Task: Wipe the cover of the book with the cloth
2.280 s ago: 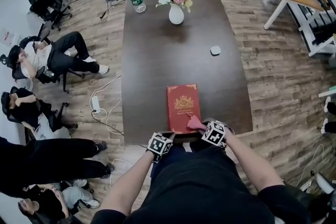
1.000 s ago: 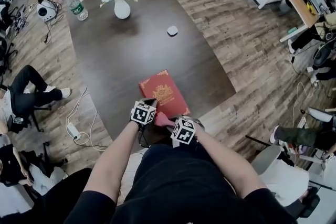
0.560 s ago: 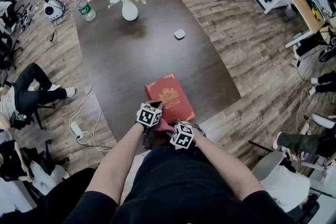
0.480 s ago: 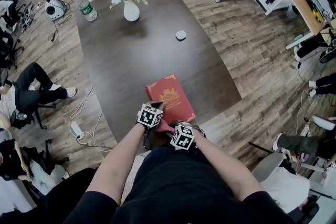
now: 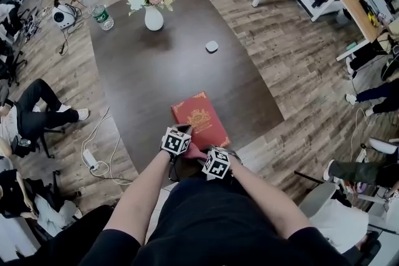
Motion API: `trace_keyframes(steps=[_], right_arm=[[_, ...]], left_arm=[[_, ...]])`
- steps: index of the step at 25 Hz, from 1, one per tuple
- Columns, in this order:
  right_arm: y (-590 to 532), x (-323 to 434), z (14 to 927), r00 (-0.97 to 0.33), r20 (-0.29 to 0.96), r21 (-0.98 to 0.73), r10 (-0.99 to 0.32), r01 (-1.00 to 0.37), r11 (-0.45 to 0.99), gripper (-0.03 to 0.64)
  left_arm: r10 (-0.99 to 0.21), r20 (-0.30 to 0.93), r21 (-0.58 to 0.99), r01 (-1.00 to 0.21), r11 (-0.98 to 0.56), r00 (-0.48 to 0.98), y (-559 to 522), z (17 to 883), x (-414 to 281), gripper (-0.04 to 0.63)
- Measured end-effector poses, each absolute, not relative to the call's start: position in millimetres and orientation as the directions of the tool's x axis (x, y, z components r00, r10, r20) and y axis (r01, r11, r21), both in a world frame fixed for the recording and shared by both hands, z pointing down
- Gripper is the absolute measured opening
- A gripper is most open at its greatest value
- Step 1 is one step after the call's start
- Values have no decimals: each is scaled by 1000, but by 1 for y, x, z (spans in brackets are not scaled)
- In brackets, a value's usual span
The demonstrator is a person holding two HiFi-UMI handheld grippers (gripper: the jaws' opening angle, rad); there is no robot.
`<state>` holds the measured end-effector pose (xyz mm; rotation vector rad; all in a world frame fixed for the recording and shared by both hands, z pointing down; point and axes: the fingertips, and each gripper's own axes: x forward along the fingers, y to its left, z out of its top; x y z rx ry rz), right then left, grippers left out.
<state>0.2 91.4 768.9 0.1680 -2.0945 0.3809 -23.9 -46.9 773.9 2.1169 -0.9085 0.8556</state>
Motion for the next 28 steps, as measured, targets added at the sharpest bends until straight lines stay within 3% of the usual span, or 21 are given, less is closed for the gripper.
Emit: trace_keyframes(steps=[28], right_arm=[[63,44,766,-502,864,-189,-45,-406,894,120]], left_arm=[[-353,759,312,-782,-540,547,-48,772,-25,-5]])
